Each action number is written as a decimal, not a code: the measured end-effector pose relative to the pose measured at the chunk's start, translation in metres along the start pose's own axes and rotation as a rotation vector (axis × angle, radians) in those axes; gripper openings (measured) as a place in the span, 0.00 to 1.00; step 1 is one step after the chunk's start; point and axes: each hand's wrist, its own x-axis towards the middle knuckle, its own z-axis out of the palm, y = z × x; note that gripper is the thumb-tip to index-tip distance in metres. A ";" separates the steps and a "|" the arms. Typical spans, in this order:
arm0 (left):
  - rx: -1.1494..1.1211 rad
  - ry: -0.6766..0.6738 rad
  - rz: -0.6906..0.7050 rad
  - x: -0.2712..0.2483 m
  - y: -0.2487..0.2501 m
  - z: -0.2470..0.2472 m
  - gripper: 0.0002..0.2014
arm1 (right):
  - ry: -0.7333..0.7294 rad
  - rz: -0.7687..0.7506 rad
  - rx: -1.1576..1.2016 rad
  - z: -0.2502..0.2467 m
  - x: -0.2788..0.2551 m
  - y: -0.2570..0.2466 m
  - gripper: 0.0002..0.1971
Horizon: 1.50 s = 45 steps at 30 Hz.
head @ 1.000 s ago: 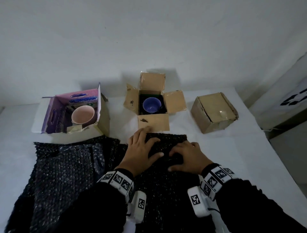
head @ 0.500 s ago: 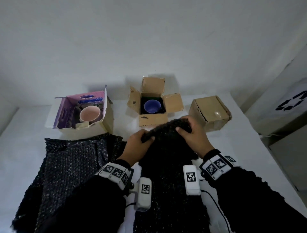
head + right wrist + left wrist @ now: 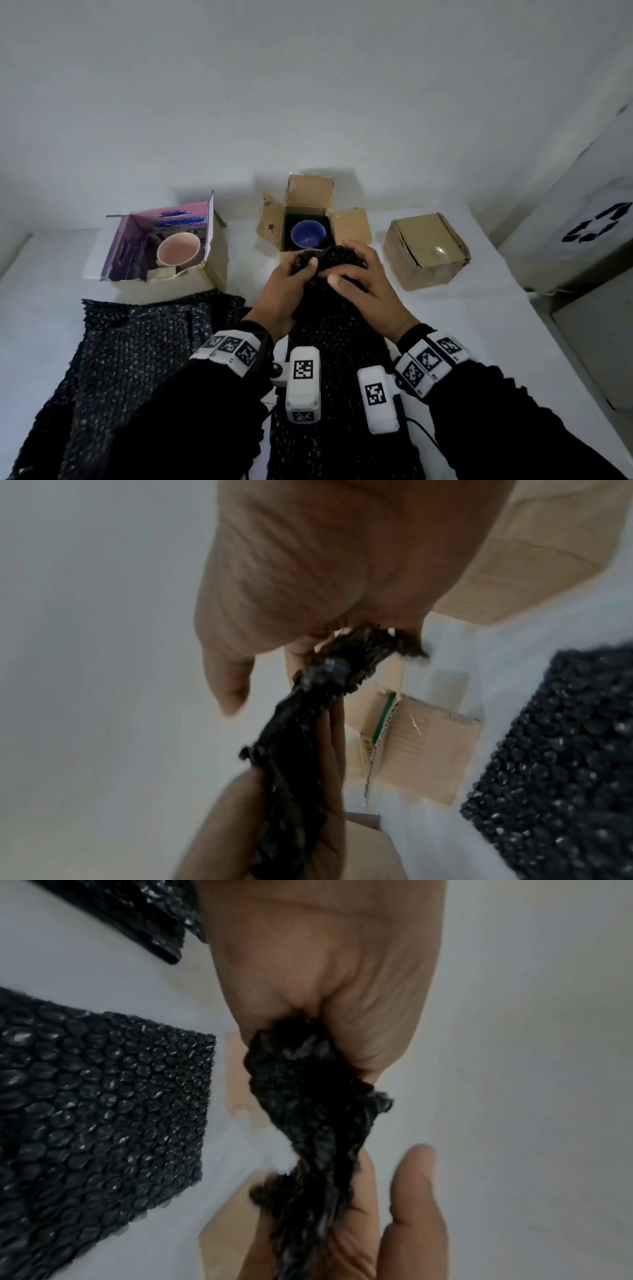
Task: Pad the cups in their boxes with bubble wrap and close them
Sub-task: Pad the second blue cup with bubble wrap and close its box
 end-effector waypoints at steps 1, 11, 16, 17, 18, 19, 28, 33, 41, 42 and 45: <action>-0.067 -0.018 -0.025 0.000 0.000 0.002 0.16 | -0.043 0.025 0.069 -0.002 0.002 0.003 0.16; 0.536 -0.127 0.097 0.047 0.027 -0.016 0.19 | 0.345 0.025 -0.012 -0.021 0.059 0.014 0.14; 1.854 0.066 0.236 0.072 0.029 -0.059 0.26 | 0.608 -0.037 -0.296 -0.026 0.112 0.006 0.16; 1.890 0.078 0.239 0.075 0.025 -0.068 0.27 | 0.591 -0.039 -0.349 -0.021 0.122 0.005 0.16; 1.895 0.073 0.221 0.079 0.021 -0.076 0.28 | 0.556 -0.041 -0.383 -0.014 0.129 0.004 0.17; 1.874 0.066 0.200 0.082 0.017 -0.083 0.29 | 0.517 -0.051 -0.402 -0.005 0.135 0.004 0.18; 1.630 0.113 0.335 0.102 0.006 -0.109 0.43 | -0.222 -0.057 -0.734 0.050 0.169 0.029 0.21; 1.579 0.100 0.388 0.105 0.004 -0.109 0.43 | -0.625 -0.007 -0.947 0.049 0.188 0.036 0.18; 1.608 0.066 0.419 0.109 0.005 -0.112 0.38 | -0.811 0.219 -0.887 0.055 0.208 0.021 0.12; 1.620 0.063 0.421 0.109 0.006 -0.113 0.38 | -0.748 0.262 -0.774 0.049 0.209 0.020 0.13; 1.594 0.066 0.416 0.110 0.006 -0.114 0.37 | -0.437 0.314 -0.410 0.032 0.199 0.016 0.11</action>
